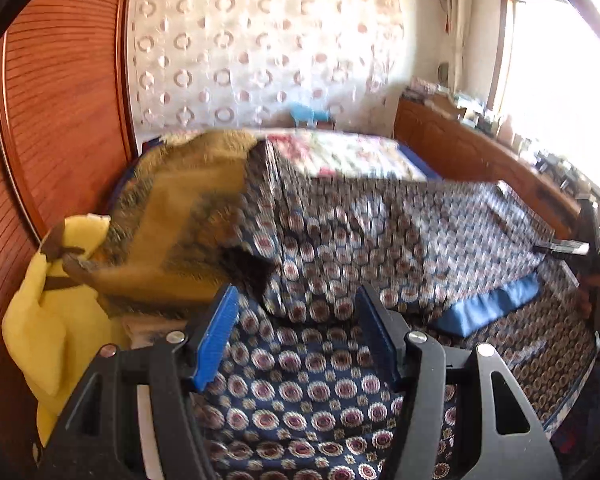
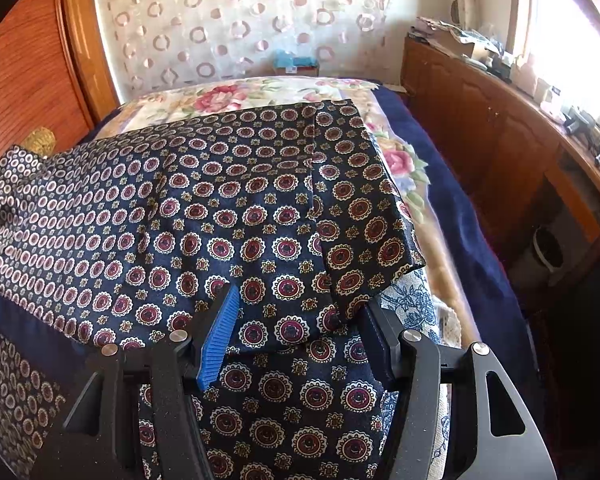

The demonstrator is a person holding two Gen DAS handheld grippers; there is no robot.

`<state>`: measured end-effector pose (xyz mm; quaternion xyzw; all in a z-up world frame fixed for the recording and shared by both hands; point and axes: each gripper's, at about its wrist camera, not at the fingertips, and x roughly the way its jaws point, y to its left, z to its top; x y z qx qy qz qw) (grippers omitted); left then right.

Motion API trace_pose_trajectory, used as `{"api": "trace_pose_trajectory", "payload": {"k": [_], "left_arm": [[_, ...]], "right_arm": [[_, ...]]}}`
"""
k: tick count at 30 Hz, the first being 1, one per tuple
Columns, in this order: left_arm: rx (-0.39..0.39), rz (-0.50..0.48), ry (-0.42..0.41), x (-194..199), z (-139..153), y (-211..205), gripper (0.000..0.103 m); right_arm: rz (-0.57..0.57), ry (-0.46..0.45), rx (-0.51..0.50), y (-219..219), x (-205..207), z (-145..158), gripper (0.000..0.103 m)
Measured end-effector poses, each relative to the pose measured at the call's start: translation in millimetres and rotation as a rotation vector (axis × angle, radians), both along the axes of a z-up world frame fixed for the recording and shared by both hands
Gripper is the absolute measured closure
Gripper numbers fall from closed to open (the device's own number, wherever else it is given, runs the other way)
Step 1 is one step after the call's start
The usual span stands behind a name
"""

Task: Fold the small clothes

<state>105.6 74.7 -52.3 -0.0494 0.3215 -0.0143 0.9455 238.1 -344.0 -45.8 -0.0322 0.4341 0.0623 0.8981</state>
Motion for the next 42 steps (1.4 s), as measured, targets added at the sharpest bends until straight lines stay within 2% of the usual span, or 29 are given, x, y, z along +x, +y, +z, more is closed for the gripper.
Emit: {"api": "trace_pose_trajectory", "payload": {"k": [1, 4, 9, 14, 15, 16, 18, 21, 24, 29, 30, 33, 34, 35, 37, 42], "left_arm": [[-0.005, 0.001, -0.007, 0.4, 3.1, 3.6, 0.050], [0.012, 0.010, -0.007, 7.1, 8.8, 9.9, 0.055], [0.107, 0.011, 0.004, 29.7, 8.7, 0.8, 0.055], [0.160, -0.010, 0.076, 56.0, -9.5, -1.8, 0.055], [0.173, -0.002, 0.083, 59.8, -12.9, -1.7, 0.059], [0.185, 0.008, 0.091, 63.3, -15.2, -0.5, 0.068], [0.206, 0.016, 0.105, 66.3, -19.0, -1.9, 0.077], [0.229, 0.025, 0.120, 70.7, -21.4, 0.5, 0.100], [0.208, 0.029, 0.107, 68.7, -18.1, 5.0, 0.102], [0.116, 0.003, 0.031, 49.7, -2.3, 6.4, 0.103], [0.093, -0.007, 0.018, 45.1, 1.3, 5.3, 0.103], [0.064, -0.031, -0.015, 35.8, 10.3, 1.3, 0.103], [0.052, -0.084, -0.035, 33.3, 13.3, 1.1, 0.103], [0.043, -0.086, -0.043, 31.1, 15.8, 1.4, 0.103], [0.018, -0.091, -0.058, 26.8, 21.3, 3.3, 0.103], [-0.047, -0.109, -0.094, 11.3, 33.3, 16.4, 0.103]], "right_arm": [[0.000, 0.000, -0.002, 0.2, 0.1, -0.1, 0.043], [0.000, 0.000, -0.008, 1.5, -0.7, 0.0, 0.043], [0.000, -0.001, -0.015, 3.7, -0.8, -0.2, 0.043], [0.000, -0.001, -0.015, 3.6, -0.9, -0.3, 0.043], [0.000, -0.001, -0.015, 3.6, -0.9, -0.3, 0.043], [0.000, -0.001, -0.015, 3.6, -0.8, -0.3, 0.043], [0.000, -0.001, -0.015, 3.5, -0.9, -0.3, 0.043], [0.000, -0.001, -0.014, 3.6, -0.9, -0.5, 0.043], [0.000, -0.001, -0.014, 3.6, -1.0, -0.5, 0.043], [0.014, 0.004, -0.008, 5.5, -0.1, 0.5, 0.044], [0.018, 0.007, -0.008, 6.1, 1.0, 1.0, 0.047], [0.018, 0.009, 0.002, 4.8, 5.0, 3.1, 0.077], [0.017, 0.011, 0.018, 3.1, 6.5, 4.4, 0.091], [0.014, 0.011, 0.051, 0.0, 7.5, 6.6, 0.097], [0.026, -0.005, 0.106, -5.1, 5.8, 12.0, 0.101], [0.040, -0.098, 0.140, -9.8, -17.9, 36.0, 0.102]]}}
